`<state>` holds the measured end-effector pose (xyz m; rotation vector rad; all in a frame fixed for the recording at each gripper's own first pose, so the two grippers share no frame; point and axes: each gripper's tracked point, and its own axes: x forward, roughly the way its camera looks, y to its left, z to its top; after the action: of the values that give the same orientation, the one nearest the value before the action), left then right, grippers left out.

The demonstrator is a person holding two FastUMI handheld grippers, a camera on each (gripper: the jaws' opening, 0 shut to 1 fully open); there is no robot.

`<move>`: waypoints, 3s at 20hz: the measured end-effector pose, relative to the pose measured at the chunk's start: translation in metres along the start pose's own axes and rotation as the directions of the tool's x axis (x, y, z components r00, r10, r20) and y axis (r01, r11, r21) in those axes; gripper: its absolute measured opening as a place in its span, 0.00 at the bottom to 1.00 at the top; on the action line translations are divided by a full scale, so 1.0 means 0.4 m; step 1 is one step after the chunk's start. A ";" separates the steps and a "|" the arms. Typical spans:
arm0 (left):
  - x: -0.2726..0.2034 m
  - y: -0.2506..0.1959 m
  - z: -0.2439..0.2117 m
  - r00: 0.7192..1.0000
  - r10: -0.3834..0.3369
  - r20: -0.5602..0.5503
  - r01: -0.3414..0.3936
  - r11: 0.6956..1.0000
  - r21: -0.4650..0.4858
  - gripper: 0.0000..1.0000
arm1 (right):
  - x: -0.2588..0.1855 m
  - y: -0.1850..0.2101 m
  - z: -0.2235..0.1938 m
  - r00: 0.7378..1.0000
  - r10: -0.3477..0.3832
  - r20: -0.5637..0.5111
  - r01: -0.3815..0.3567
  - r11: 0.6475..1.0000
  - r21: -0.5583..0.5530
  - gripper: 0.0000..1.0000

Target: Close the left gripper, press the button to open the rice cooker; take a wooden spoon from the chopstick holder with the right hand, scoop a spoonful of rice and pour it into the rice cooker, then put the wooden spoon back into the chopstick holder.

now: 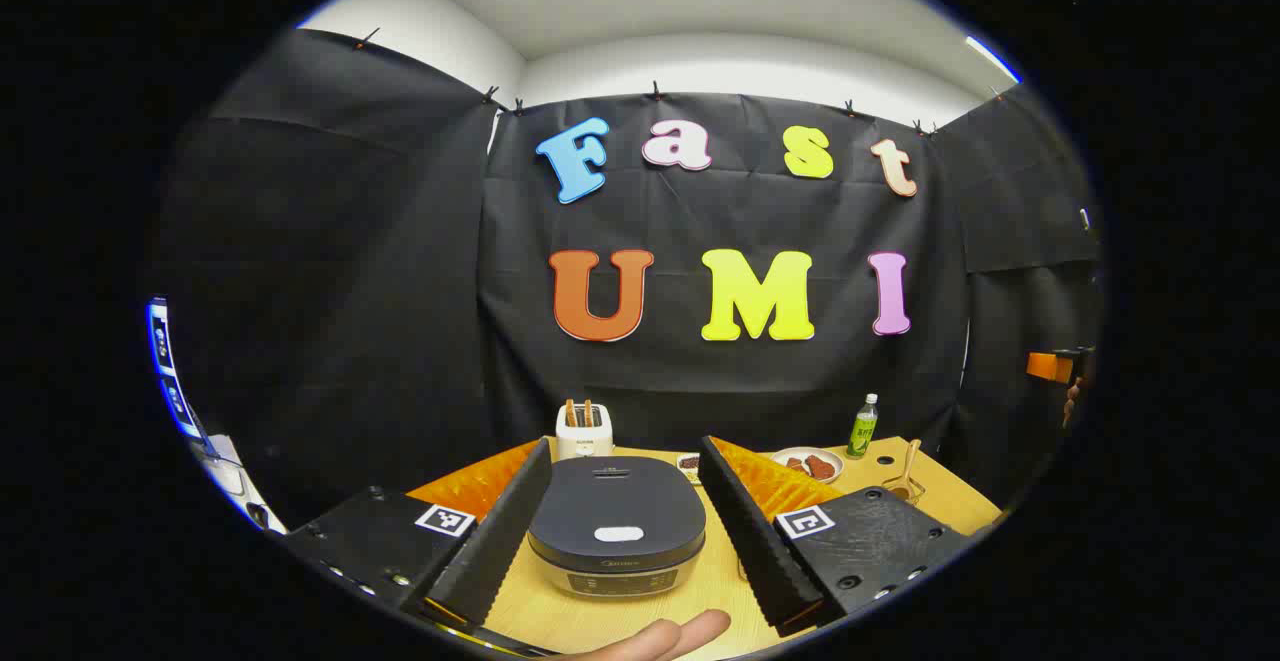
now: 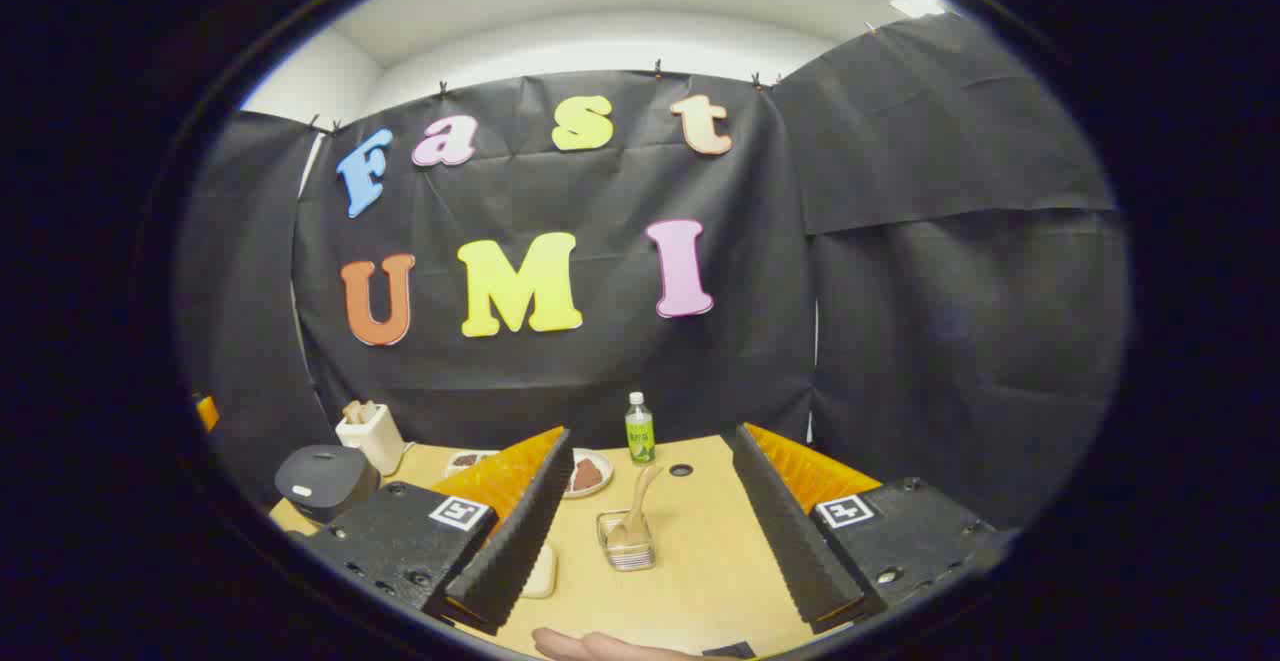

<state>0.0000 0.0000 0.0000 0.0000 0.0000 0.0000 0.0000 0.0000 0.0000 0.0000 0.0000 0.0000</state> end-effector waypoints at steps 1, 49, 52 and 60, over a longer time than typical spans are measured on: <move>0.000 -0.005 -0.005 1.000 -0.007 -0.005 0.007 1.000 -0.003 0.94 | -0.003 -0.004 0.006 1.000 -0.003 0.006 0.003 1.000 -0.007 1.00; 0.248 0.028 -0.480 0.889 -0.019 -0.457 -0.041 0.992 -0.120 0.00 | 0.099 -0.093 -0.328 0.987 0.016 -0.159 -0.038 0.990 -0.138 1.00; 0.256 0.028 -0.472 0.914 0.033 -0.405 -0.047 0.999 -0.026 0.01 | 0.113 -0.101 -0.356 0.984 0.007 -0.179 -0.033 0.989 -0.143 1.00; 0.173 0.012 -0.283 0.971 0.081 -0.224 -0.086 0.996 -0.011 0.91 | 0.165 -0.113 -0.423 0.976 -0.009 -0.218 -0.021 0.991 -0.134 1.00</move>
<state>0.0692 0.0049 -0.1134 -0.0206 0.2248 0.0844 0.0659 -0.0454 -0.1690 -0.1360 0.2202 0.0060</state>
